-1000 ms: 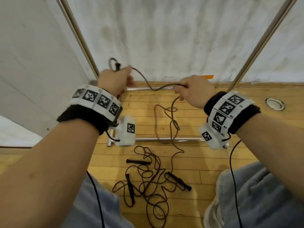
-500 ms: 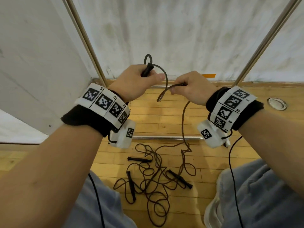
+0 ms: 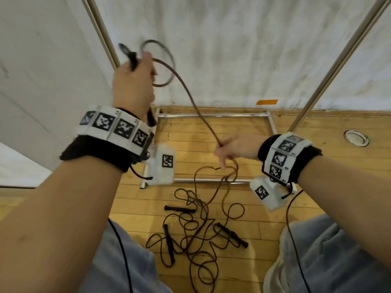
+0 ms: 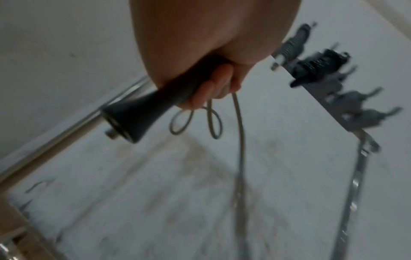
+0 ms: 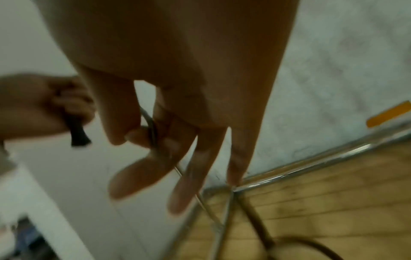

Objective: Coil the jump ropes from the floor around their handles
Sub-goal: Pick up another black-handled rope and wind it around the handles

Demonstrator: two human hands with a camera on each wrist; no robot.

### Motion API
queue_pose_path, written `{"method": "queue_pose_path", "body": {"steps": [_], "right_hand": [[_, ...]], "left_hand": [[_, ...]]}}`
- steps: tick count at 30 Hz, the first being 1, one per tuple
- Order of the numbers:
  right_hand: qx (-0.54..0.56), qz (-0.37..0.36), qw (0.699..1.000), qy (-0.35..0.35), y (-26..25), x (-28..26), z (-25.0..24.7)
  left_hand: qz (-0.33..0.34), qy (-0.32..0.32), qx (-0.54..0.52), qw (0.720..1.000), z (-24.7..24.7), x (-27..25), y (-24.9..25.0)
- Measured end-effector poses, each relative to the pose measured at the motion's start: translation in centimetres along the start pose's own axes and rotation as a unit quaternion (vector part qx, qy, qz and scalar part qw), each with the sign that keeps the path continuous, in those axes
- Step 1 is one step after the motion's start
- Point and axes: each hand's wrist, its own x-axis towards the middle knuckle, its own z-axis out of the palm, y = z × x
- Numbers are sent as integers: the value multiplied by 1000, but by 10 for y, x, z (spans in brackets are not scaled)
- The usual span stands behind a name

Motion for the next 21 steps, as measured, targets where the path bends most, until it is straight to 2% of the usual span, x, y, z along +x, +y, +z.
{"method": "queue_pose_path", "body": {"steps": [1,2,3,5,6,7,10,14,16,18,21], "right_hand": [[-63,36,997,-16,6,3,5],[-98,62,993,-9,10,4,7],[-99,79,992,17,12,5,5],[-77,69,989,102,9,4,-4],[-81,48,985,144,3,3,-9],[-92,22,981,172,-3,2,-14],[-101,-45,971,210,-24,2,-16],[7,-97,953,288,-38,4,-16],[59,-112,945,302,-39,-1,-19],[87,-118,943,299,-39,-9,-21],[148,-144,955,213,-33,-19,-15]], "left_hand": [[1,46,44,998,-6,9,0],[-1,65,120,991,-13,16,-2],[-2,56,231,971,-19,22,-7],[19,3,444,896,-25,22,-19],[46,-30,486,872,-22,15,-23],[73,-70,485,869,-17,7,-25],[93,-221,372,897,8,-20,-30],[79,-369,322,868,27,-43,-30],[88,-377,306,870,28,-43,-30],[118,-347,304,879,27,-44,-29],[170,-248,310,902,22,-42,-28]]}}
